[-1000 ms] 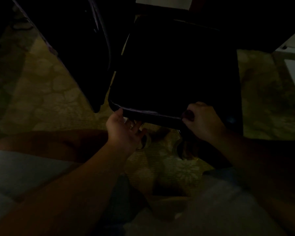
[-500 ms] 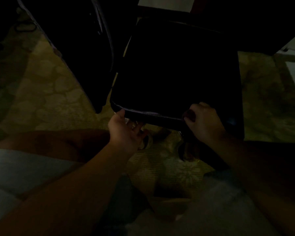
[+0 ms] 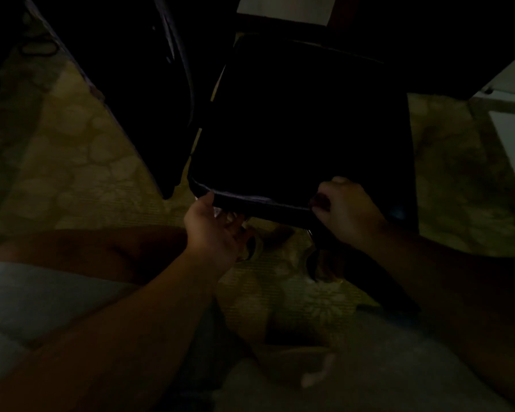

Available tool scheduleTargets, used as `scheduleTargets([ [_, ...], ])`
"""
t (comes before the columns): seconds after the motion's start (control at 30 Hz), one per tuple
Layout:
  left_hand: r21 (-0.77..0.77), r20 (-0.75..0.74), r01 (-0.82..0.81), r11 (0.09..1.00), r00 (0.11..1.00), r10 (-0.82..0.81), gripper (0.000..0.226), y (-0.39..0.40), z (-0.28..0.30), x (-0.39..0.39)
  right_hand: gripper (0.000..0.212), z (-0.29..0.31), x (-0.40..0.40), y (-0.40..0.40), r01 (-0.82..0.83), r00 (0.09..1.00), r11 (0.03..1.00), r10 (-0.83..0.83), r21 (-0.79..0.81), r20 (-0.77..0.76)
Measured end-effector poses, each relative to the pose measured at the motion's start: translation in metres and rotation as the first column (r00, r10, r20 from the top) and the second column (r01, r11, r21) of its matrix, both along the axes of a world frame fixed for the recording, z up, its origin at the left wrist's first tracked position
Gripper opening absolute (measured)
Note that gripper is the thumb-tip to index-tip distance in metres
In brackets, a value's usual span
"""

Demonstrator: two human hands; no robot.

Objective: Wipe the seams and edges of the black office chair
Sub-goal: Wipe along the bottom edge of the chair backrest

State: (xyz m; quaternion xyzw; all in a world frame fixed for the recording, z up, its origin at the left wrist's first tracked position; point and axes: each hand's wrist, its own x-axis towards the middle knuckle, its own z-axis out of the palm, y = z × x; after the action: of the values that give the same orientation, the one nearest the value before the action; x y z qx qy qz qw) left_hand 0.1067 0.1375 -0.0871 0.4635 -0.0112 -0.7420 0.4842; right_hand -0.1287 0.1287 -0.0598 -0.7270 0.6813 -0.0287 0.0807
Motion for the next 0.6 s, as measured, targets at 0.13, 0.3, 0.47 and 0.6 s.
scheduleTargets([
  [0.13,-0.005,0.008,0.02,1.0,1.0,-0.02,0.042,0.001,-0.002,0.001,0.021,0.001,-0.004,-0.002,0.082,0.996,0.997,-0.082,-0.013,0.035],
  [0.3,0.007,-0.002,0.023,1.0,1.0,-0.023,0.043,0.0,-0.002,0.003,0.024,-0.001,0.001,-0.004,-0.026,0.999,1.0,0.026,0.016,-0.024],
  [0.47,0.049,-0.039,0.019,0.999,0.999,-0.017,0.042,-0.006,0.002,0.006,0.025,0.001,0.005,-0.008,-0.039,0.999,0.998,0.039,0.047,-0.017],
  [0.6,0.081,-0.032,0.077,0.994,0.997,-0.075,0.044,-0.014,0.01,0.012,0.027,0.006,0.0,-0.012,-0.074,0.996,0.995,0.077,0.065,-0.05],
])
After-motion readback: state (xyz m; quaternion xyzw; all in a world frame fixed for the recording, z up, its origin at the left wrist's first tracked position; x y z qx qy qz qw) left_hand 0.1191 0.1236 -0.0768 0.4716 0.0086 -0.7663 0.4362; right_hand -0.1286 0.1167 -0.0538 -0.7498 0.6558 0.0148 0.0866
